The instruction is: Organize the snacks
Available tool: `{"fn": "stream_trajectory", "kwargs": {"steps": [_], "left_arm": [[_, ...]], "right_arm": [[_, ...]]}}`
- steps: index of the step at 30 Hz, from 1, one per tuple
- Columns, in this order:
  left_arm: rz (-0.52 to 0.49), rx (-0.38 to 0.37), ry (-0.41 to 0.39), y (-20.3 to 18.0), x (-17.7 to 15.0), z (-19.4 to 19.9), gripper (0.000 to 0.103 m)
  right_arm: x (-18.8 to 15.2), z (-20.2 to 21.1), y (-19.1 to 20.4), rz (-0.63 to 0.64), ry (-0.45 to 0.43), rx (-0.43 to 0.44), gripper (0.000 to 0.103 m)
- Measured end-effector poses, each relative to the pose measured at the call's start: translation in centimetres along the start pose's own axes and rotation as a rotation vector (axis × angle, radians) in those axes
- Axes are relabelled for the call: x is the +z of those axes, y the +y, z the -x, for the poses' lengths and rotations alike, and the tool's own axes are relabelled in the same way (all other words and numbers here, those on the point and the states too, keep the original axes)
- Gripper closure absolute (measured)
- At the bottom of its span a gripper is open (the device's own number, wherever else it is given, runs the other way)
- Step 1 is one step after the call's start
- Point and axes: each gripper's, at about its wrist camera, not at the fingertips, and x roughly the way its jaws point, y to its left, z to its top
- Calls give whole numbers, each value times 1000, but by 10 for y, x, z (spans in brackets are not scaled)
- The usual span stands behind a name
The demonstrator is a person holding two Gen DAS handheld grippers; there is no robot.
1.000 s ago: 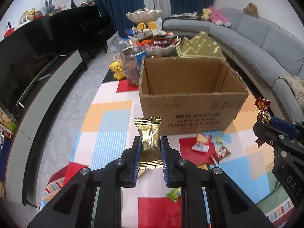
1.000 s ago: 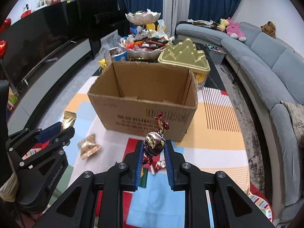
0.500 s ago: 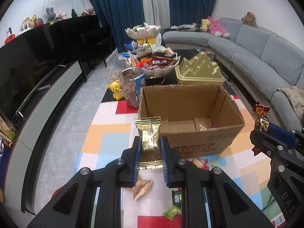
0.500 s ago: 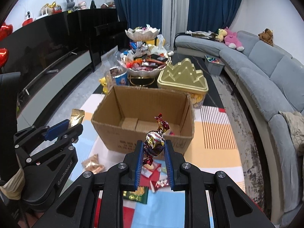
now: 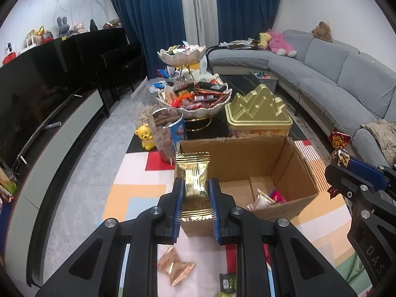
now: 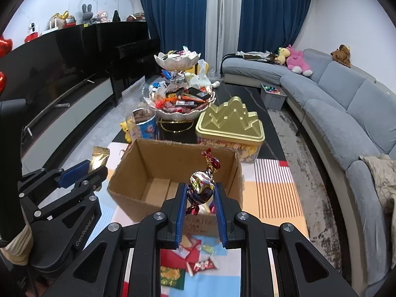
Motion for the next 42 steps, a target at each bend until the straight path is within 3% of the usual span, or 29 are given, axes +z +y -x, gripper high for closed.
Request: {"fn": "stream_trajectory", "kwargs": {"steps": [17, 31, 35, 37, 39, 42], "left_arm": [[-2, -9, -15, 0, 28, -38, 82], [12, -30, 57, -2, 31, -70, 81], [5, -27, 67, -3, 31, -73, 75], [2, -23, 67, -2, 31, -74, 68], [1, -18, 63, -1, 31, -73, 58], [5, -6, 61, 3, 31, -71, 51]], "right_arm": [[24, -41, -10, -14, 11, -12, 80], [27, -71, -12, -6, 60, 13, 79], [26, -73, -12, -5, 63, 13, 79], [25, -74, -12, -6, 68, 15, 76], [26, -76, -13, -8, 69, 12, 61], [26, -75, -13, -8, 61, 2, 51]]}}
